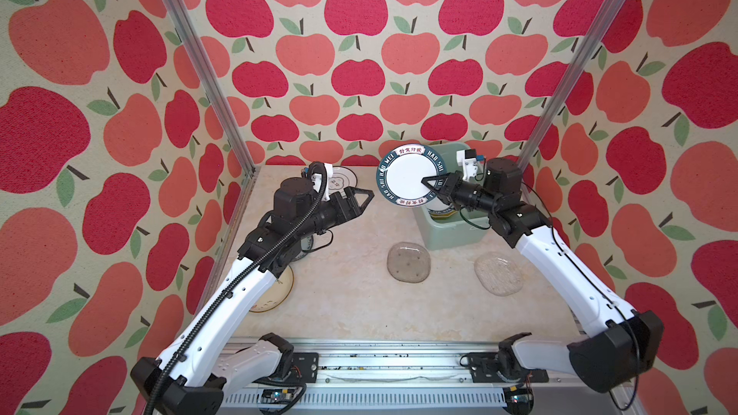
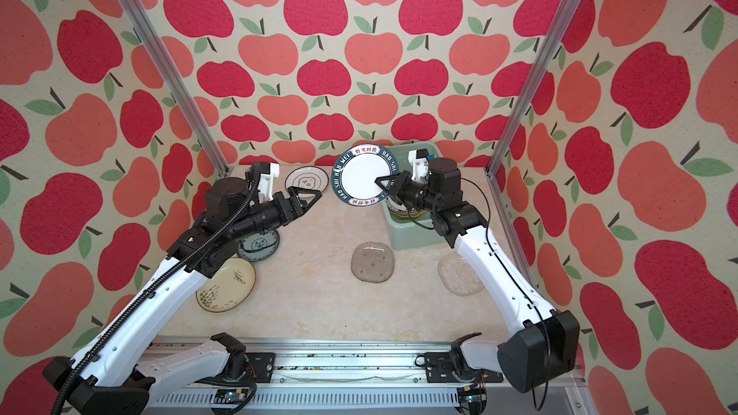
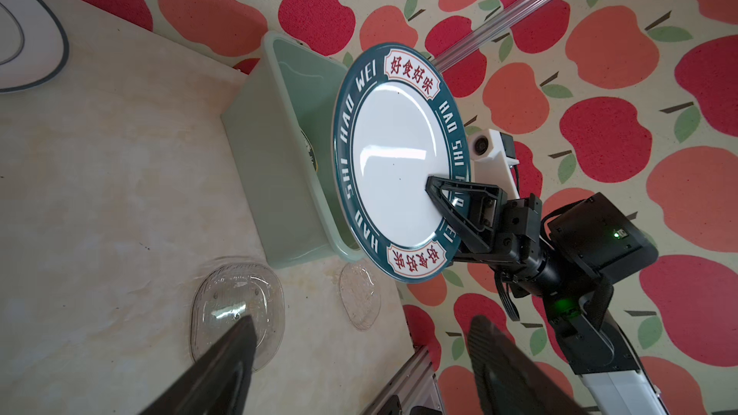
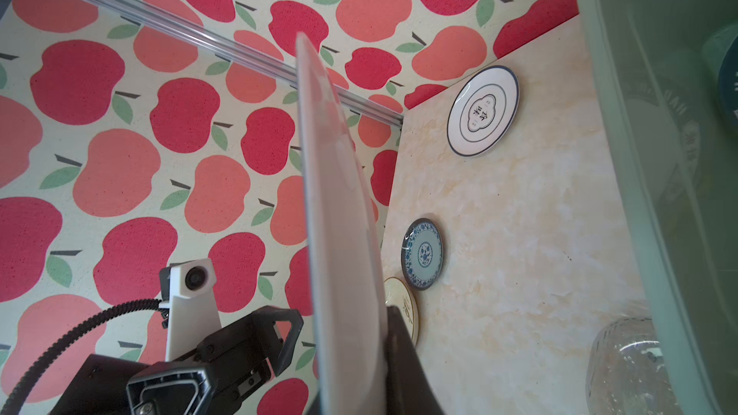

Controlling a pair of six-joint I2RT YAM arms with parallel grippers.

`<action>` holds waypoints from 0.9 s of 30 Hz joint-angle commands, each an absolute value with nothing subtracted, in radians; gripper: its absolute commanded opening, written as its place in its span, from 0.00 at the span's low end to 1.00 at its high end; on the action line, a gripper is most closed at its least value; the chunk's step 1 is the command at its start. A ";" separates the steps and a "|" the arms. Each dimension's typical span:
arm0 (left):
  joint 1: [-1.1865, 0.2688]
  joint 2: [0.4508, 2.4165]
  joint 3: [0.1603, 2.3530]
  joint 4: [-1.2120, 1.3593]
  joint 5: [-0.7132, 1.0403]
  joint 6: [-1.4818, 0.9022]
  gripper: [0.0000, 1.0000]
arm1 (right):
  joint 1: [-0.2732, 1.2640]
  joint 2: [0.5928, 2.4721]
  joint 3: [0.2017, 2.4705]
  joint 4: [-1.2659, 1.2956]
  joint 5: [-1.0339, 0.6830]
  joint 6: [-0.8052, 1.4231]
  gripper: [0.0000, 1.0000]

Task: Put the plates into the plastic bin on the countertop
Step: 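Carry the upright plate into the bin with the right gripper while the left releases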

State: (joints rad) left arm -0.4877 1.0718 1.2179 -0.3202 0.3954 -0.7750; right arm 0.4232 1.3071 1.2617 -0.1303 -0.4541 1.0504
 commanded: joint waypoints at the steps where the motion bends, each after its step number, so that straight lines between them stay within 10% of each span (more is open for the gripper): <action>1: -0.476 1.021 1.220 -0.245 0.378 -0.639 0.99 | 0.379 1.282 1.263 -0.113 -0.340 1.113 0.00; 16: -0.467 1.096 1.299 -0.342 0.447 -0.442 0.99 | 0.191 1.346 1.192 -0.122 -0.137 1.245 0.00; 27: -0.542 1.562 1.825 -0.783 0.394 -0.337 0.99 | 0.184 1.532 1.267 -0.163 -0.079 1.276 0.00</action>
State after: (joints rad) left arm -0.5156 1.4982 1.7100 -0.5972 0.4202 -0.3943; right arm 0.1810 1.5238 1.2095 -0.1741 -0.1120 1.2484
